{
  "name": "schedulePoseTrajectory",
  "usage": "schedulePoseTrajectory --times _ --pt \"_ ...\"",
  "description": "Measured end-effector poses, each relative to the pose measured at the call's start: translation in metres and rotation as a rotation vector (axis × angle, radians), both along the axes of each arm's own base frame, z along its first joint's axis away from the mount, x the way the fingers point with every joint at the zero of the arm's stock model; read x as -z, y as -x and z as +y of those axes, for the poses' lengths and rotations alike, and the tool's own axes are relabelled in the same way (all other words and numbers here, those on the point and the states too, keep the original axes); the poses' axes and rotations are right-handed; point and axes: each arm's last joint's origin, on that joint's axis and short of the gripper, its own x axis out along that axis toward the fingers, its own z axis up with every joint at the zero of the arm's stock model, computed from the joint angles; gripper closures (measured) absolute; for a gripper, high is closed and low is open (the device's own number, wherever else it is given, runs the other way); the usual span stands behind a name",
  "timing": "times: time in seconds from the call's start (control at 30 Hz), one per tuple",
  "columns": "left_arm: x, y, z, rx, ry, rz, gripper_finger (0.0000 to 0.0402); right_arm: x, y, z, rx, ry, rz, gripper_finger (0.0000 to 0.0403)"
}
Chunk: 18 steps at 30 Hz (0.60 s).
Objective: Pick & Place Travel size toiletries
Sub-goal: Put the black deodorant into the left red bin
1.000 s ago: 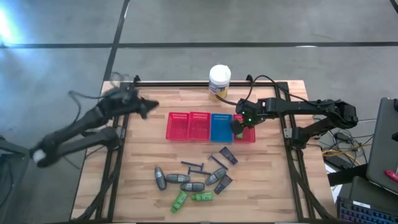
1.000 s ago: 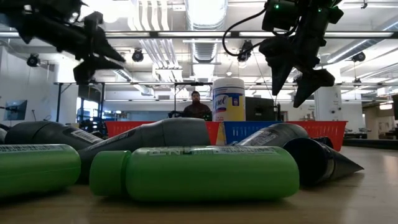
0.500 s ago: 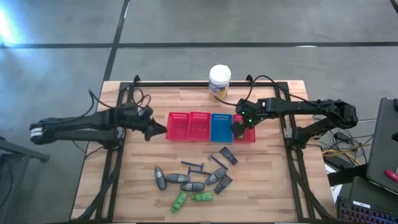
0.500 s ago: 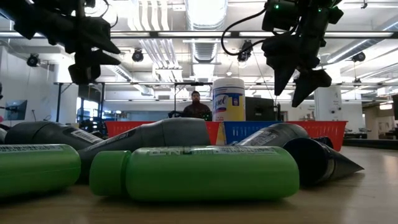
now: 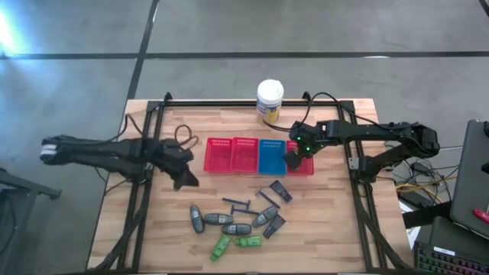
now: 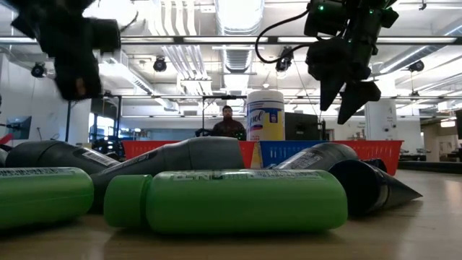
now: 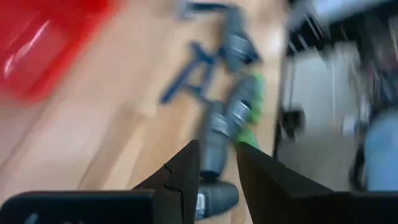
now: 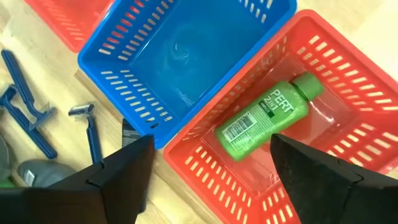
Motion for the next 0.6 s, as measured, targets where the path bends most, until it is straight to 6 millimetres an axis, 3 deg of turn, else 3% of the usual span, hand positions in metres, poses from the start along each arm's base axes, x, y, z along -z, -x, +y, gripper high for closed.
schedulePoseTrajectory --times 0.1,0.17,0.33,0.6 --pt "-0.011 -0.007 -0.023 0.296 -0.205 -0.117 0.0291 0.0 0.0 0.0 -0.025 0.011 0.0 0.0072" --pt "-0.014 -0.011 -0.035 0.377 -0.291 -0.101 0.0291 0.0 0.0 0.0 -0.038 0.016 0.0 0.0067" --pt "-0.002 -0.025 -0.056 0.485 -0.375 0.043 0.0291 0.0 0.0 0.0 -0.062 0.027 0.0 0.0057" --pt "0.016 -0.046 -0.087 0.896 -0.499 -0.024 0.0291 0.0 0.0 -0.001 -0.116 0.052 0.002 0.0058"
